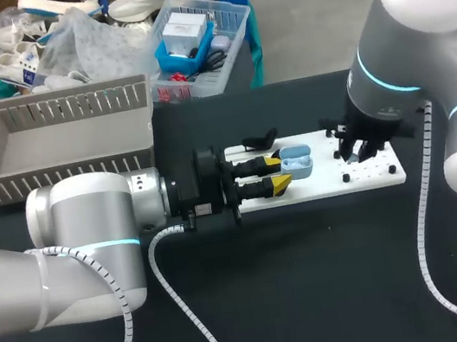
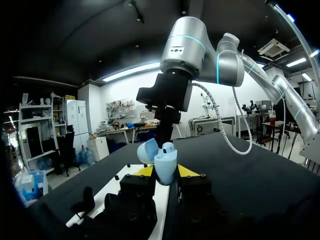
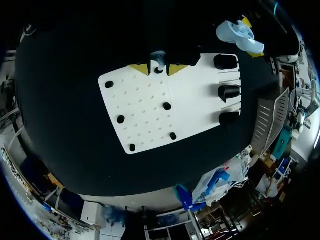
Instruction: Pick up each earbud case from the left stands, insert the matching earbuds, close the lid, and place the case in the box.
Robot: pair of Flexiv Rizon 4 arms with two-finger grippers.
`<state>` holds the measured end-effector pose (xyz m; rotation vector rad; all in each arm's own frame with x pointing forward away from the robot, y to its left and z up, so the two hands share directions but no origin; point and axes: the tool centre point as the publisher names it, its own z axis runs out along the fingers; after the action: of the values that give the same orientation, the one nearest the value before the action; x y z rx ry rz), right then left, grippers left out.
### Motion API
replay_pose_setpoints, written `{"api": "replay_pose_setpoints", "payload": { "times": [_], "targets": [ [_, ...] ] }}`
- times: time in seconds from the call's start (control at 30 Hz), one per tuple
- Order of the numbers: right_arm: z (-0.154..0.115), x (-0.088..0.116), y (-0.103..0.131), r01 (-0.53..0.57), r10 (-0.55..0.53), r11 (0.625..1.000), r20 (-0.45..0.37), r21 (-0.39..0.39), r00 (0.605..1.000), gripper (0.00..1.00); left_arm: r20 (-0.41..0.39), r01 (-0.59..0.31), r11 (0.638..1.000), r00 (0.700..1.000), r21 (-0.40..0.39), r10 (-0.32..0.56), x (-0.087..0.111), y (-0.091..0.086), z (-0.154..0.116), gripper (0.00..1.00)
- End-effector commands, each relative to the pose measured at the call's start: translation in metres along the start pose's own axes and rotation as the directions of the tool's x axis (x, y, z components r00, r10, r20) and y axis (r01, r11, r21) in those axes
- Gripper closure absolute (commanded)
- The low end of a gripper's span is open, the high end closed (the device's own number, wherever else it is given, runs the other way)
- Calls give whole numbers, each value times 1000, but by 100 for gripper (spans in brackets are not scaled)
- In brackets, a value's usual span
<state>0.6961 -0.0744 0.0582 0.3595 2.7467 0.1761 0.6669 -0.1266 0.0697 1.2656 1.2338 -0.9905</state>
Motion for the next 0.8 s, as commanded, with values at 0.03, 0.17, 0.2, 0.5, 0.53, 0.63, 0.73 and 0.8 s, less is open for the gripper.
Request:
{"api": "replay_pose_setpoints", "payload": {
  "times": [0.03,0.17,0.2,0.5,0.53,0.63,0.73,0.8],
  "targets": [
    [-25,4,-5,4,-4,1000,41,6,999,100,-1,-1,1000,1000,-3,1,0,0,1,100],
    [-48,2,0,30,-30,1000,75,-2,997,100,-1,-1,1000,1000,-3,1,0,0,1,100],
    [-54,2,3,39,-39,999,86,-1,996,100,-1,-1,1000,1000,-3,1,0,0,1,100],
    [-110,6,32,142,-137,989,116,-33,984,100,-1,-1,1000,1000,-3,1,0,0,1,100],
    [-115,7,36,156,-151,987,107,-44,983,100,-1,-1,1000,1000,-3,1,0,0,1,100],
    [-126,9,47,204,-198,976,77,-79,977,100,-1,-1,1000,1000,-3,1,0,0,1,100],
    [-132,10,58,257,-254,960,44,-111,966,100,-1,-1,1000,1000,-3,1,0,0,1,100],
    [-133,10,63,291,-290,949,23,-121,957,100,-1,-1,1000,1000,-3,1,0,0,1,100]
  ]
}}
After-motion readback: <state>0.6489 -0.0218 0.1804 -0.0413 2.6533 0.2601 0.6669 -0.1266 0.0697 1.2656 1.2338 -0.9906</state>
